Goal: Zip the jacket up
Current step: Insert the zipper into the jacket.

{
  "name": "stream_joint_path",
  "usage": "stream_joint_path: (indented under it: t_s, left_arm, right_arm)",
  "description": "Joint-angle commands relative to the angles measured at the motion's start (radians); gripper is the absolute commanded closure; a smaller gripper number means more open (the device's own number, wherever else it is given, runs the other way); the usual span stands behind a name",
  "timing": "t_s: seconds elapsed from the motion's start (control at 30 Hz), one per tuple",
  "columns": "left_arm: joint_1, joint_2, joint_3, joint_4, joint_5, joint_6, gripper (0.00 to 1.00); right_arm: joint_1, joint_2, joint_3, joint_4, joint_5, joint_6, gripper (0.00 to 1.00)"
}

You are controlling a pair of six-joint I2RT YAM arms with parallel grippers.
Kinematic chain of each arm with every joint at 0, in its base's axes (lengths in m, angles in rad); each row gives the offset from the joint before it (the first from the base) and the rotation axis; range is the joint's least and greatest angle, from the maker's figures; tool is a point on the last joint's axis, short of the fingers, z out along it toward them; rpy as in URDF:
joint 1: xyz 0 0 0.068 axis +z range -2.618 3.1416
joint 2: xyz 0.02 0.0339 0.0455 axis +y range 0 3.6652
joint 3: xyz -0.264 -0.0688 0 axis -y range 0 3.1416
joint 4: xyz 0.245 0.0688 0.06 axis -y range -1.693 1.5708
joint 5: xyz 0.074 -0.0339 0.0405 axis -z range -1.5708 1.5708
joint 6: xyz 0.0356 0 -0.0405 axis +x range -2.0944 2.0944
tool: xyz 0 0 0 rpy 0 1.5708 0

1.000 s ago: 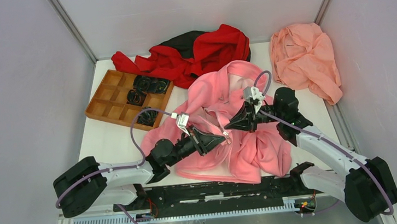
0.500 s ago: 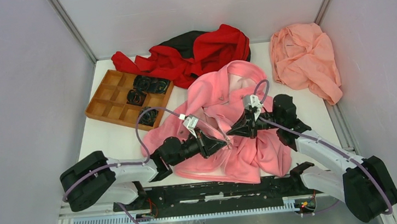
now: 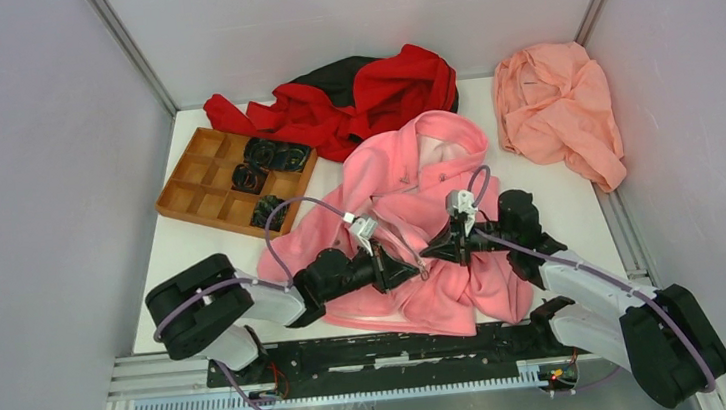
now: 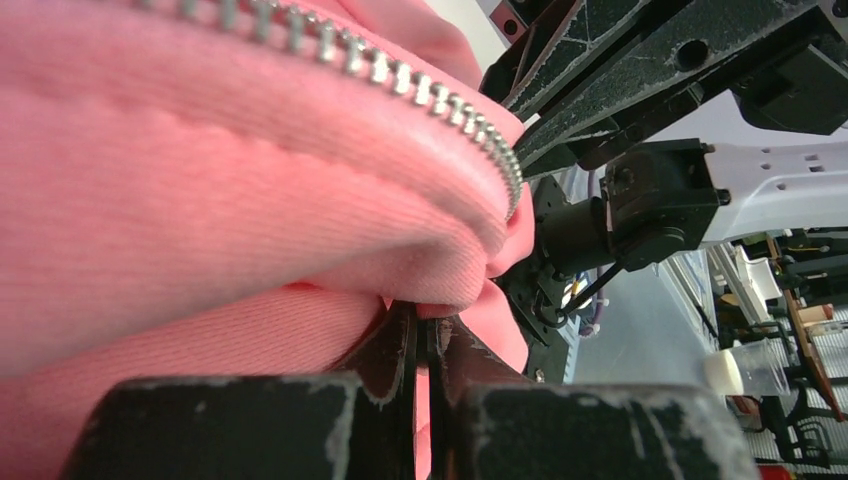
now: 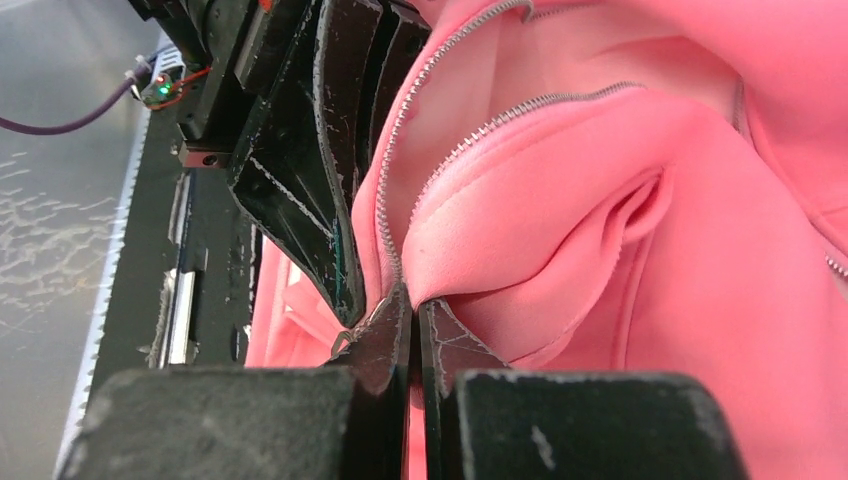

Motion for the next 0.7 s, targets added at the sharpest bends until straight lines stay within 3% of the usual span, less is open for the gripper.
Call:
stream_joint_path:
  t_s: [0.0, 0.4, 0.67]
  left_arm:
    - [-0.002, 0.081, 0.006, -0.012, 0.077, -0.054, 0.98]
    - [0.020, 0.260, 0.069, 0.046, 0.139, -0.202, 0.98]
    - [0.020, 0.279, 0.113, -0.036, 0.148, -0.206, 0.98]
  right_arm:
    - [-0.007, -0.010, -0.003, 0.040, 0.121, -0.068, 0.99]
    - [-0.010, -0.021, 0.018, -0.208, 0.207, -0.187, 0.87]
    - [-0.060, -0.051, 0.087, -0.355, 0.235, -0.245, 0.65]
